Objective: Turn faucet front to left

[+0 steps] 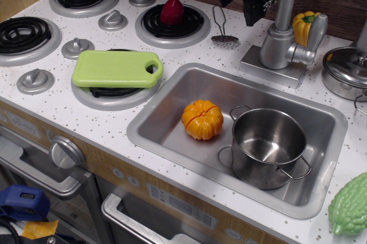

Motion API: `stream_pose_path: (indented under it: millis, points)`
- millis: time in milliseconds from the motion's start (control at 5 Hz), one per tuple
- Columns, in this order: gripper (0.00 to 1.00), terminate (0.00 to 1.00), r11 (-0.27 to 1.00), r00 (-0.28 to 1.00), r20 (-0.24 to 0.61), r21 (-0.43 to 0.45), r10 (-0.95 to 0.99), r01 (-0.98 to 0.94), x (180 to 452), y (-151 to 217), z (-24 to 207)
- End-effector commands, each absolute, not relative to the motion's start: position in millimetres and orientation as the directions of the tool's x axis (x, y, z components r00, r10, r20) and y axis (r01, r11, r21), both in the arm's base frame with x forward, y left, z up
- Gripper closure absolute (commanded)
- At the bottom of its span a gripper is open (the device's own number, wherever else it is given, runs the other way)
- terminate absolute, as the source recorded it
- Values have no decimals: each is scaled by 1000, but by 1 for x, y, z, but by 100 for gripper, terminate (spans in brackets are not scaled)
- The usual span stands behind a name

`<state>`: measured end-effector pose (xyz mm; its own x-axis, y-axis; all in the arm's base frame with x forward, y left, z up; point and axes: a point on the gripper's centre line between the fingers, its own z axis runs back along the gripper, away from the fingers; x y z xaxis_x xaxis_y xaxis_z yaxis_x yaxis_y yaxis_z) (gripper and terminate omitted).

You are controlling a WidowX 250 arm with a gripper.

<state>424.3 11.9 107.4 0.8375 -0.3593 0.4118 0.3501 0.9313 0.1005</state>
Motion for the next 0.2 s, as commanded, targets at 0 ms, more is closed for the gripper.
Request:
stream_pose_path:
  millis: [0]
  points:
    - [0, 100, 934, 812, 464, 132, -355, 333, 436, 27, 127]
